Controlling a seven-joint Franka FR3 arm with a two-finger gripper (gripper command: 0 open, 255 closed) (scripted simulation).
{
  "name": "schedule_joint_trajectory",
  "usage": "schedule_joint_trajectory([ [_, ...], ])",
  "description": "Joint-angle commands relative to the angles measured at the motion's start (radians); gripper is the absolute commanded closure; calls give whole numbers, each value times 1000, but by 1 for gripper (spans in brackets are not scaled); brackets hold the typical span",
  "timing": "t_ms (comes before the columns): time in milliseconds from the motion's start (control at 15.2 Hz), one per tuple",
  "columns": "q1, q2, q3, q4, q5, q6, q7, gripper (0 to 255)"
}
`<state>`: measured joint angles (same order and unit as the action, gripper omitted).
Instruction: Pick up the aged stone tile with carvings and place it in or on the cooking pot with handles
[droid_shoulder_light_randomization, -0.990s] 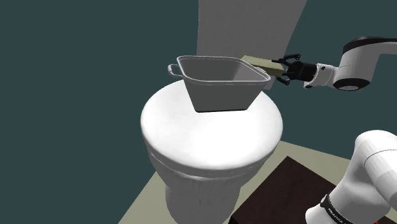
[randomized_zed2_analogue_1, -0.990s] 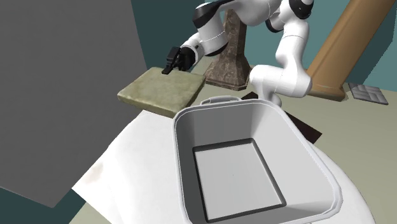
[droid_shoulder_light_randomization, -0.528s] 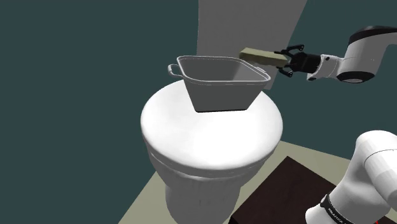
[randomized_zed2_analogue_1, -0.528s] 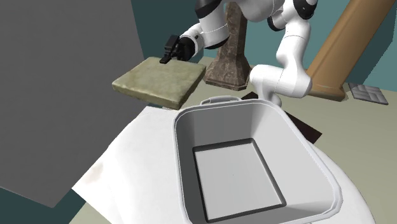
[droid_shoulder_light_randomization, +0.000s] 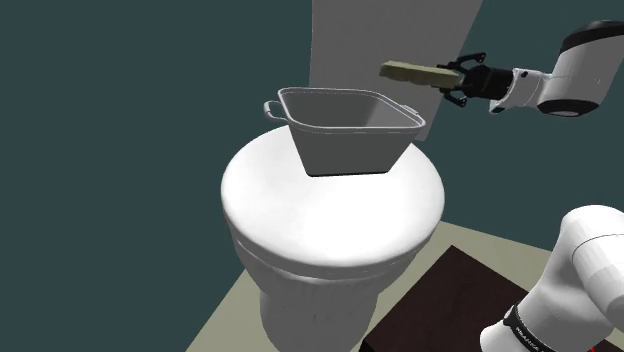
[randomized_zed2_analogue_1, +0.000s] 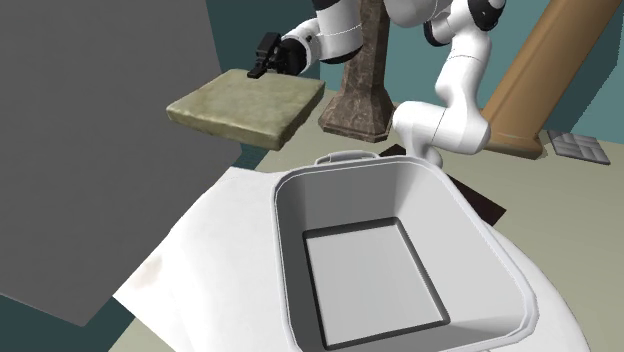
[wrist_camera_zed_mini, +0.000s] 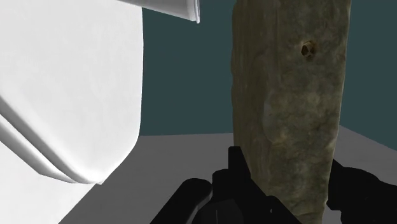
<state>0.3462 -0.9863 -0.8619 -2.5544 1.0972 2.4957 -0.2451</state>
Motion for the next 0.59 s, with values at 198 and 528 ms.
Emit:
schedule_joint_trajectory([
  [198, -10, 11, 42, 41, -13, -11, 64, 255],
  [528, -20, 21, 74, 77, -26, -22, 118, 255],
])
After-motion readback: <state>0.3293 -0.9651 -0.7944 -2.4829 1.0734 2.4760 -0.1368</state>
